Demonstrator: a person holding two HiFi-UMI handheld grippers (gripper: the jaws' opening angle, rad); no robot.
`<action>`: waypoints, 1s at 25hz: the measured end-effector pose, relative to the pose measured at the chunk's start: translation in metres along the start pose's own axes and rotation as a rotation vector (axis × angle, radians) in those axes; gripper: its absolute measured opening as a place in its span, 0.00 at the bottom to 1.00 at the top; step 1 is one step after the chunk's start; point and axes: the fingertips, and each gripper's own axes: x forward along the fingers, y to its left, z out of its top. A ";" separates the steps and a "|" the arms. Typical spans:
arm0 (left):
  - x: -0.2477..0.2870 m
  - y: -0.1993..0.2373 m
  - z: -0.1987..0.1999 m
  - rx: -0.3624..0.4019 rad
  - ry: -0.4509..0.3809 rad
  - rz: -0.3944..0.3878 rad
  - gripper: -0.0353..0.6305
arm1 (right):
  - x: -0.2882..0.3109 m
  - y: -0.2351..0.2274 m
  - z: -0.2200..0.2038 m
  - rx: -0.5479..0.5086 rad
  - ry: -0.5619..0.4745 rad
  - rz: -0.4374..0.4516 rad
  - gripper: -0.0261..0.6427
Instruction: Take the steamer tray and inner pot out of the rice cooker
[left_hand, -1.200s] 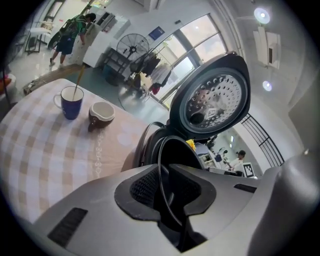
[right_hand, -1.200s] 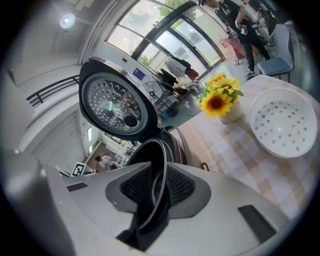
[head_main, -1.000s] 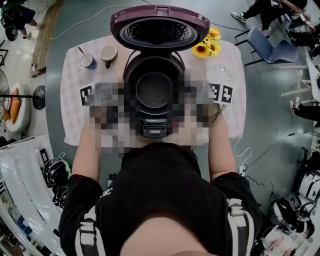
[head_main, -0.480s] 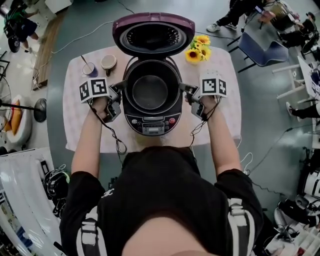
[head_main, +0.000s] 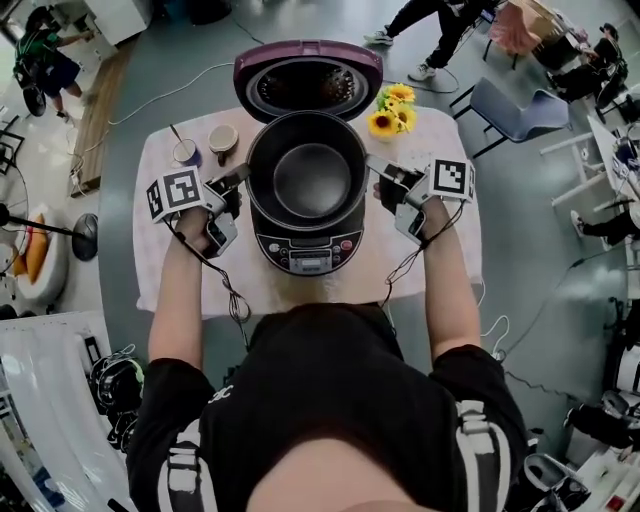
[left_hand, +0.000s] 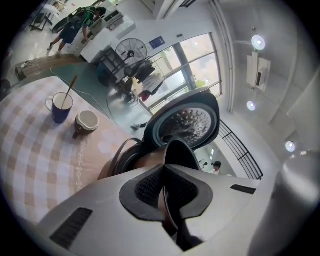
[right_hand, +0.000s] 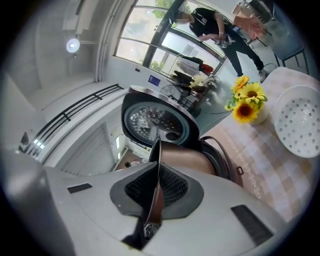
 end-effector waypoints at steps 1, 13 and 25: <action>-0.004 -0.006 0.001 0.002 -0.010 -0.020 0.06 | -0.001 0.010 0.004 -0.004 -0.013 0.019 0.06; -0.045 -0.110 0.011 0.061 -0.108 -0.300 0.06 | -0.052 0.089 0.016 -0.025 -0.126 0.119 0.06; -0.016 -0.169 -0.020 0.140 -0.015 -0.407 0.06 | -0.133 0.085 0.007 -0.053 -0.266 0.036 0.05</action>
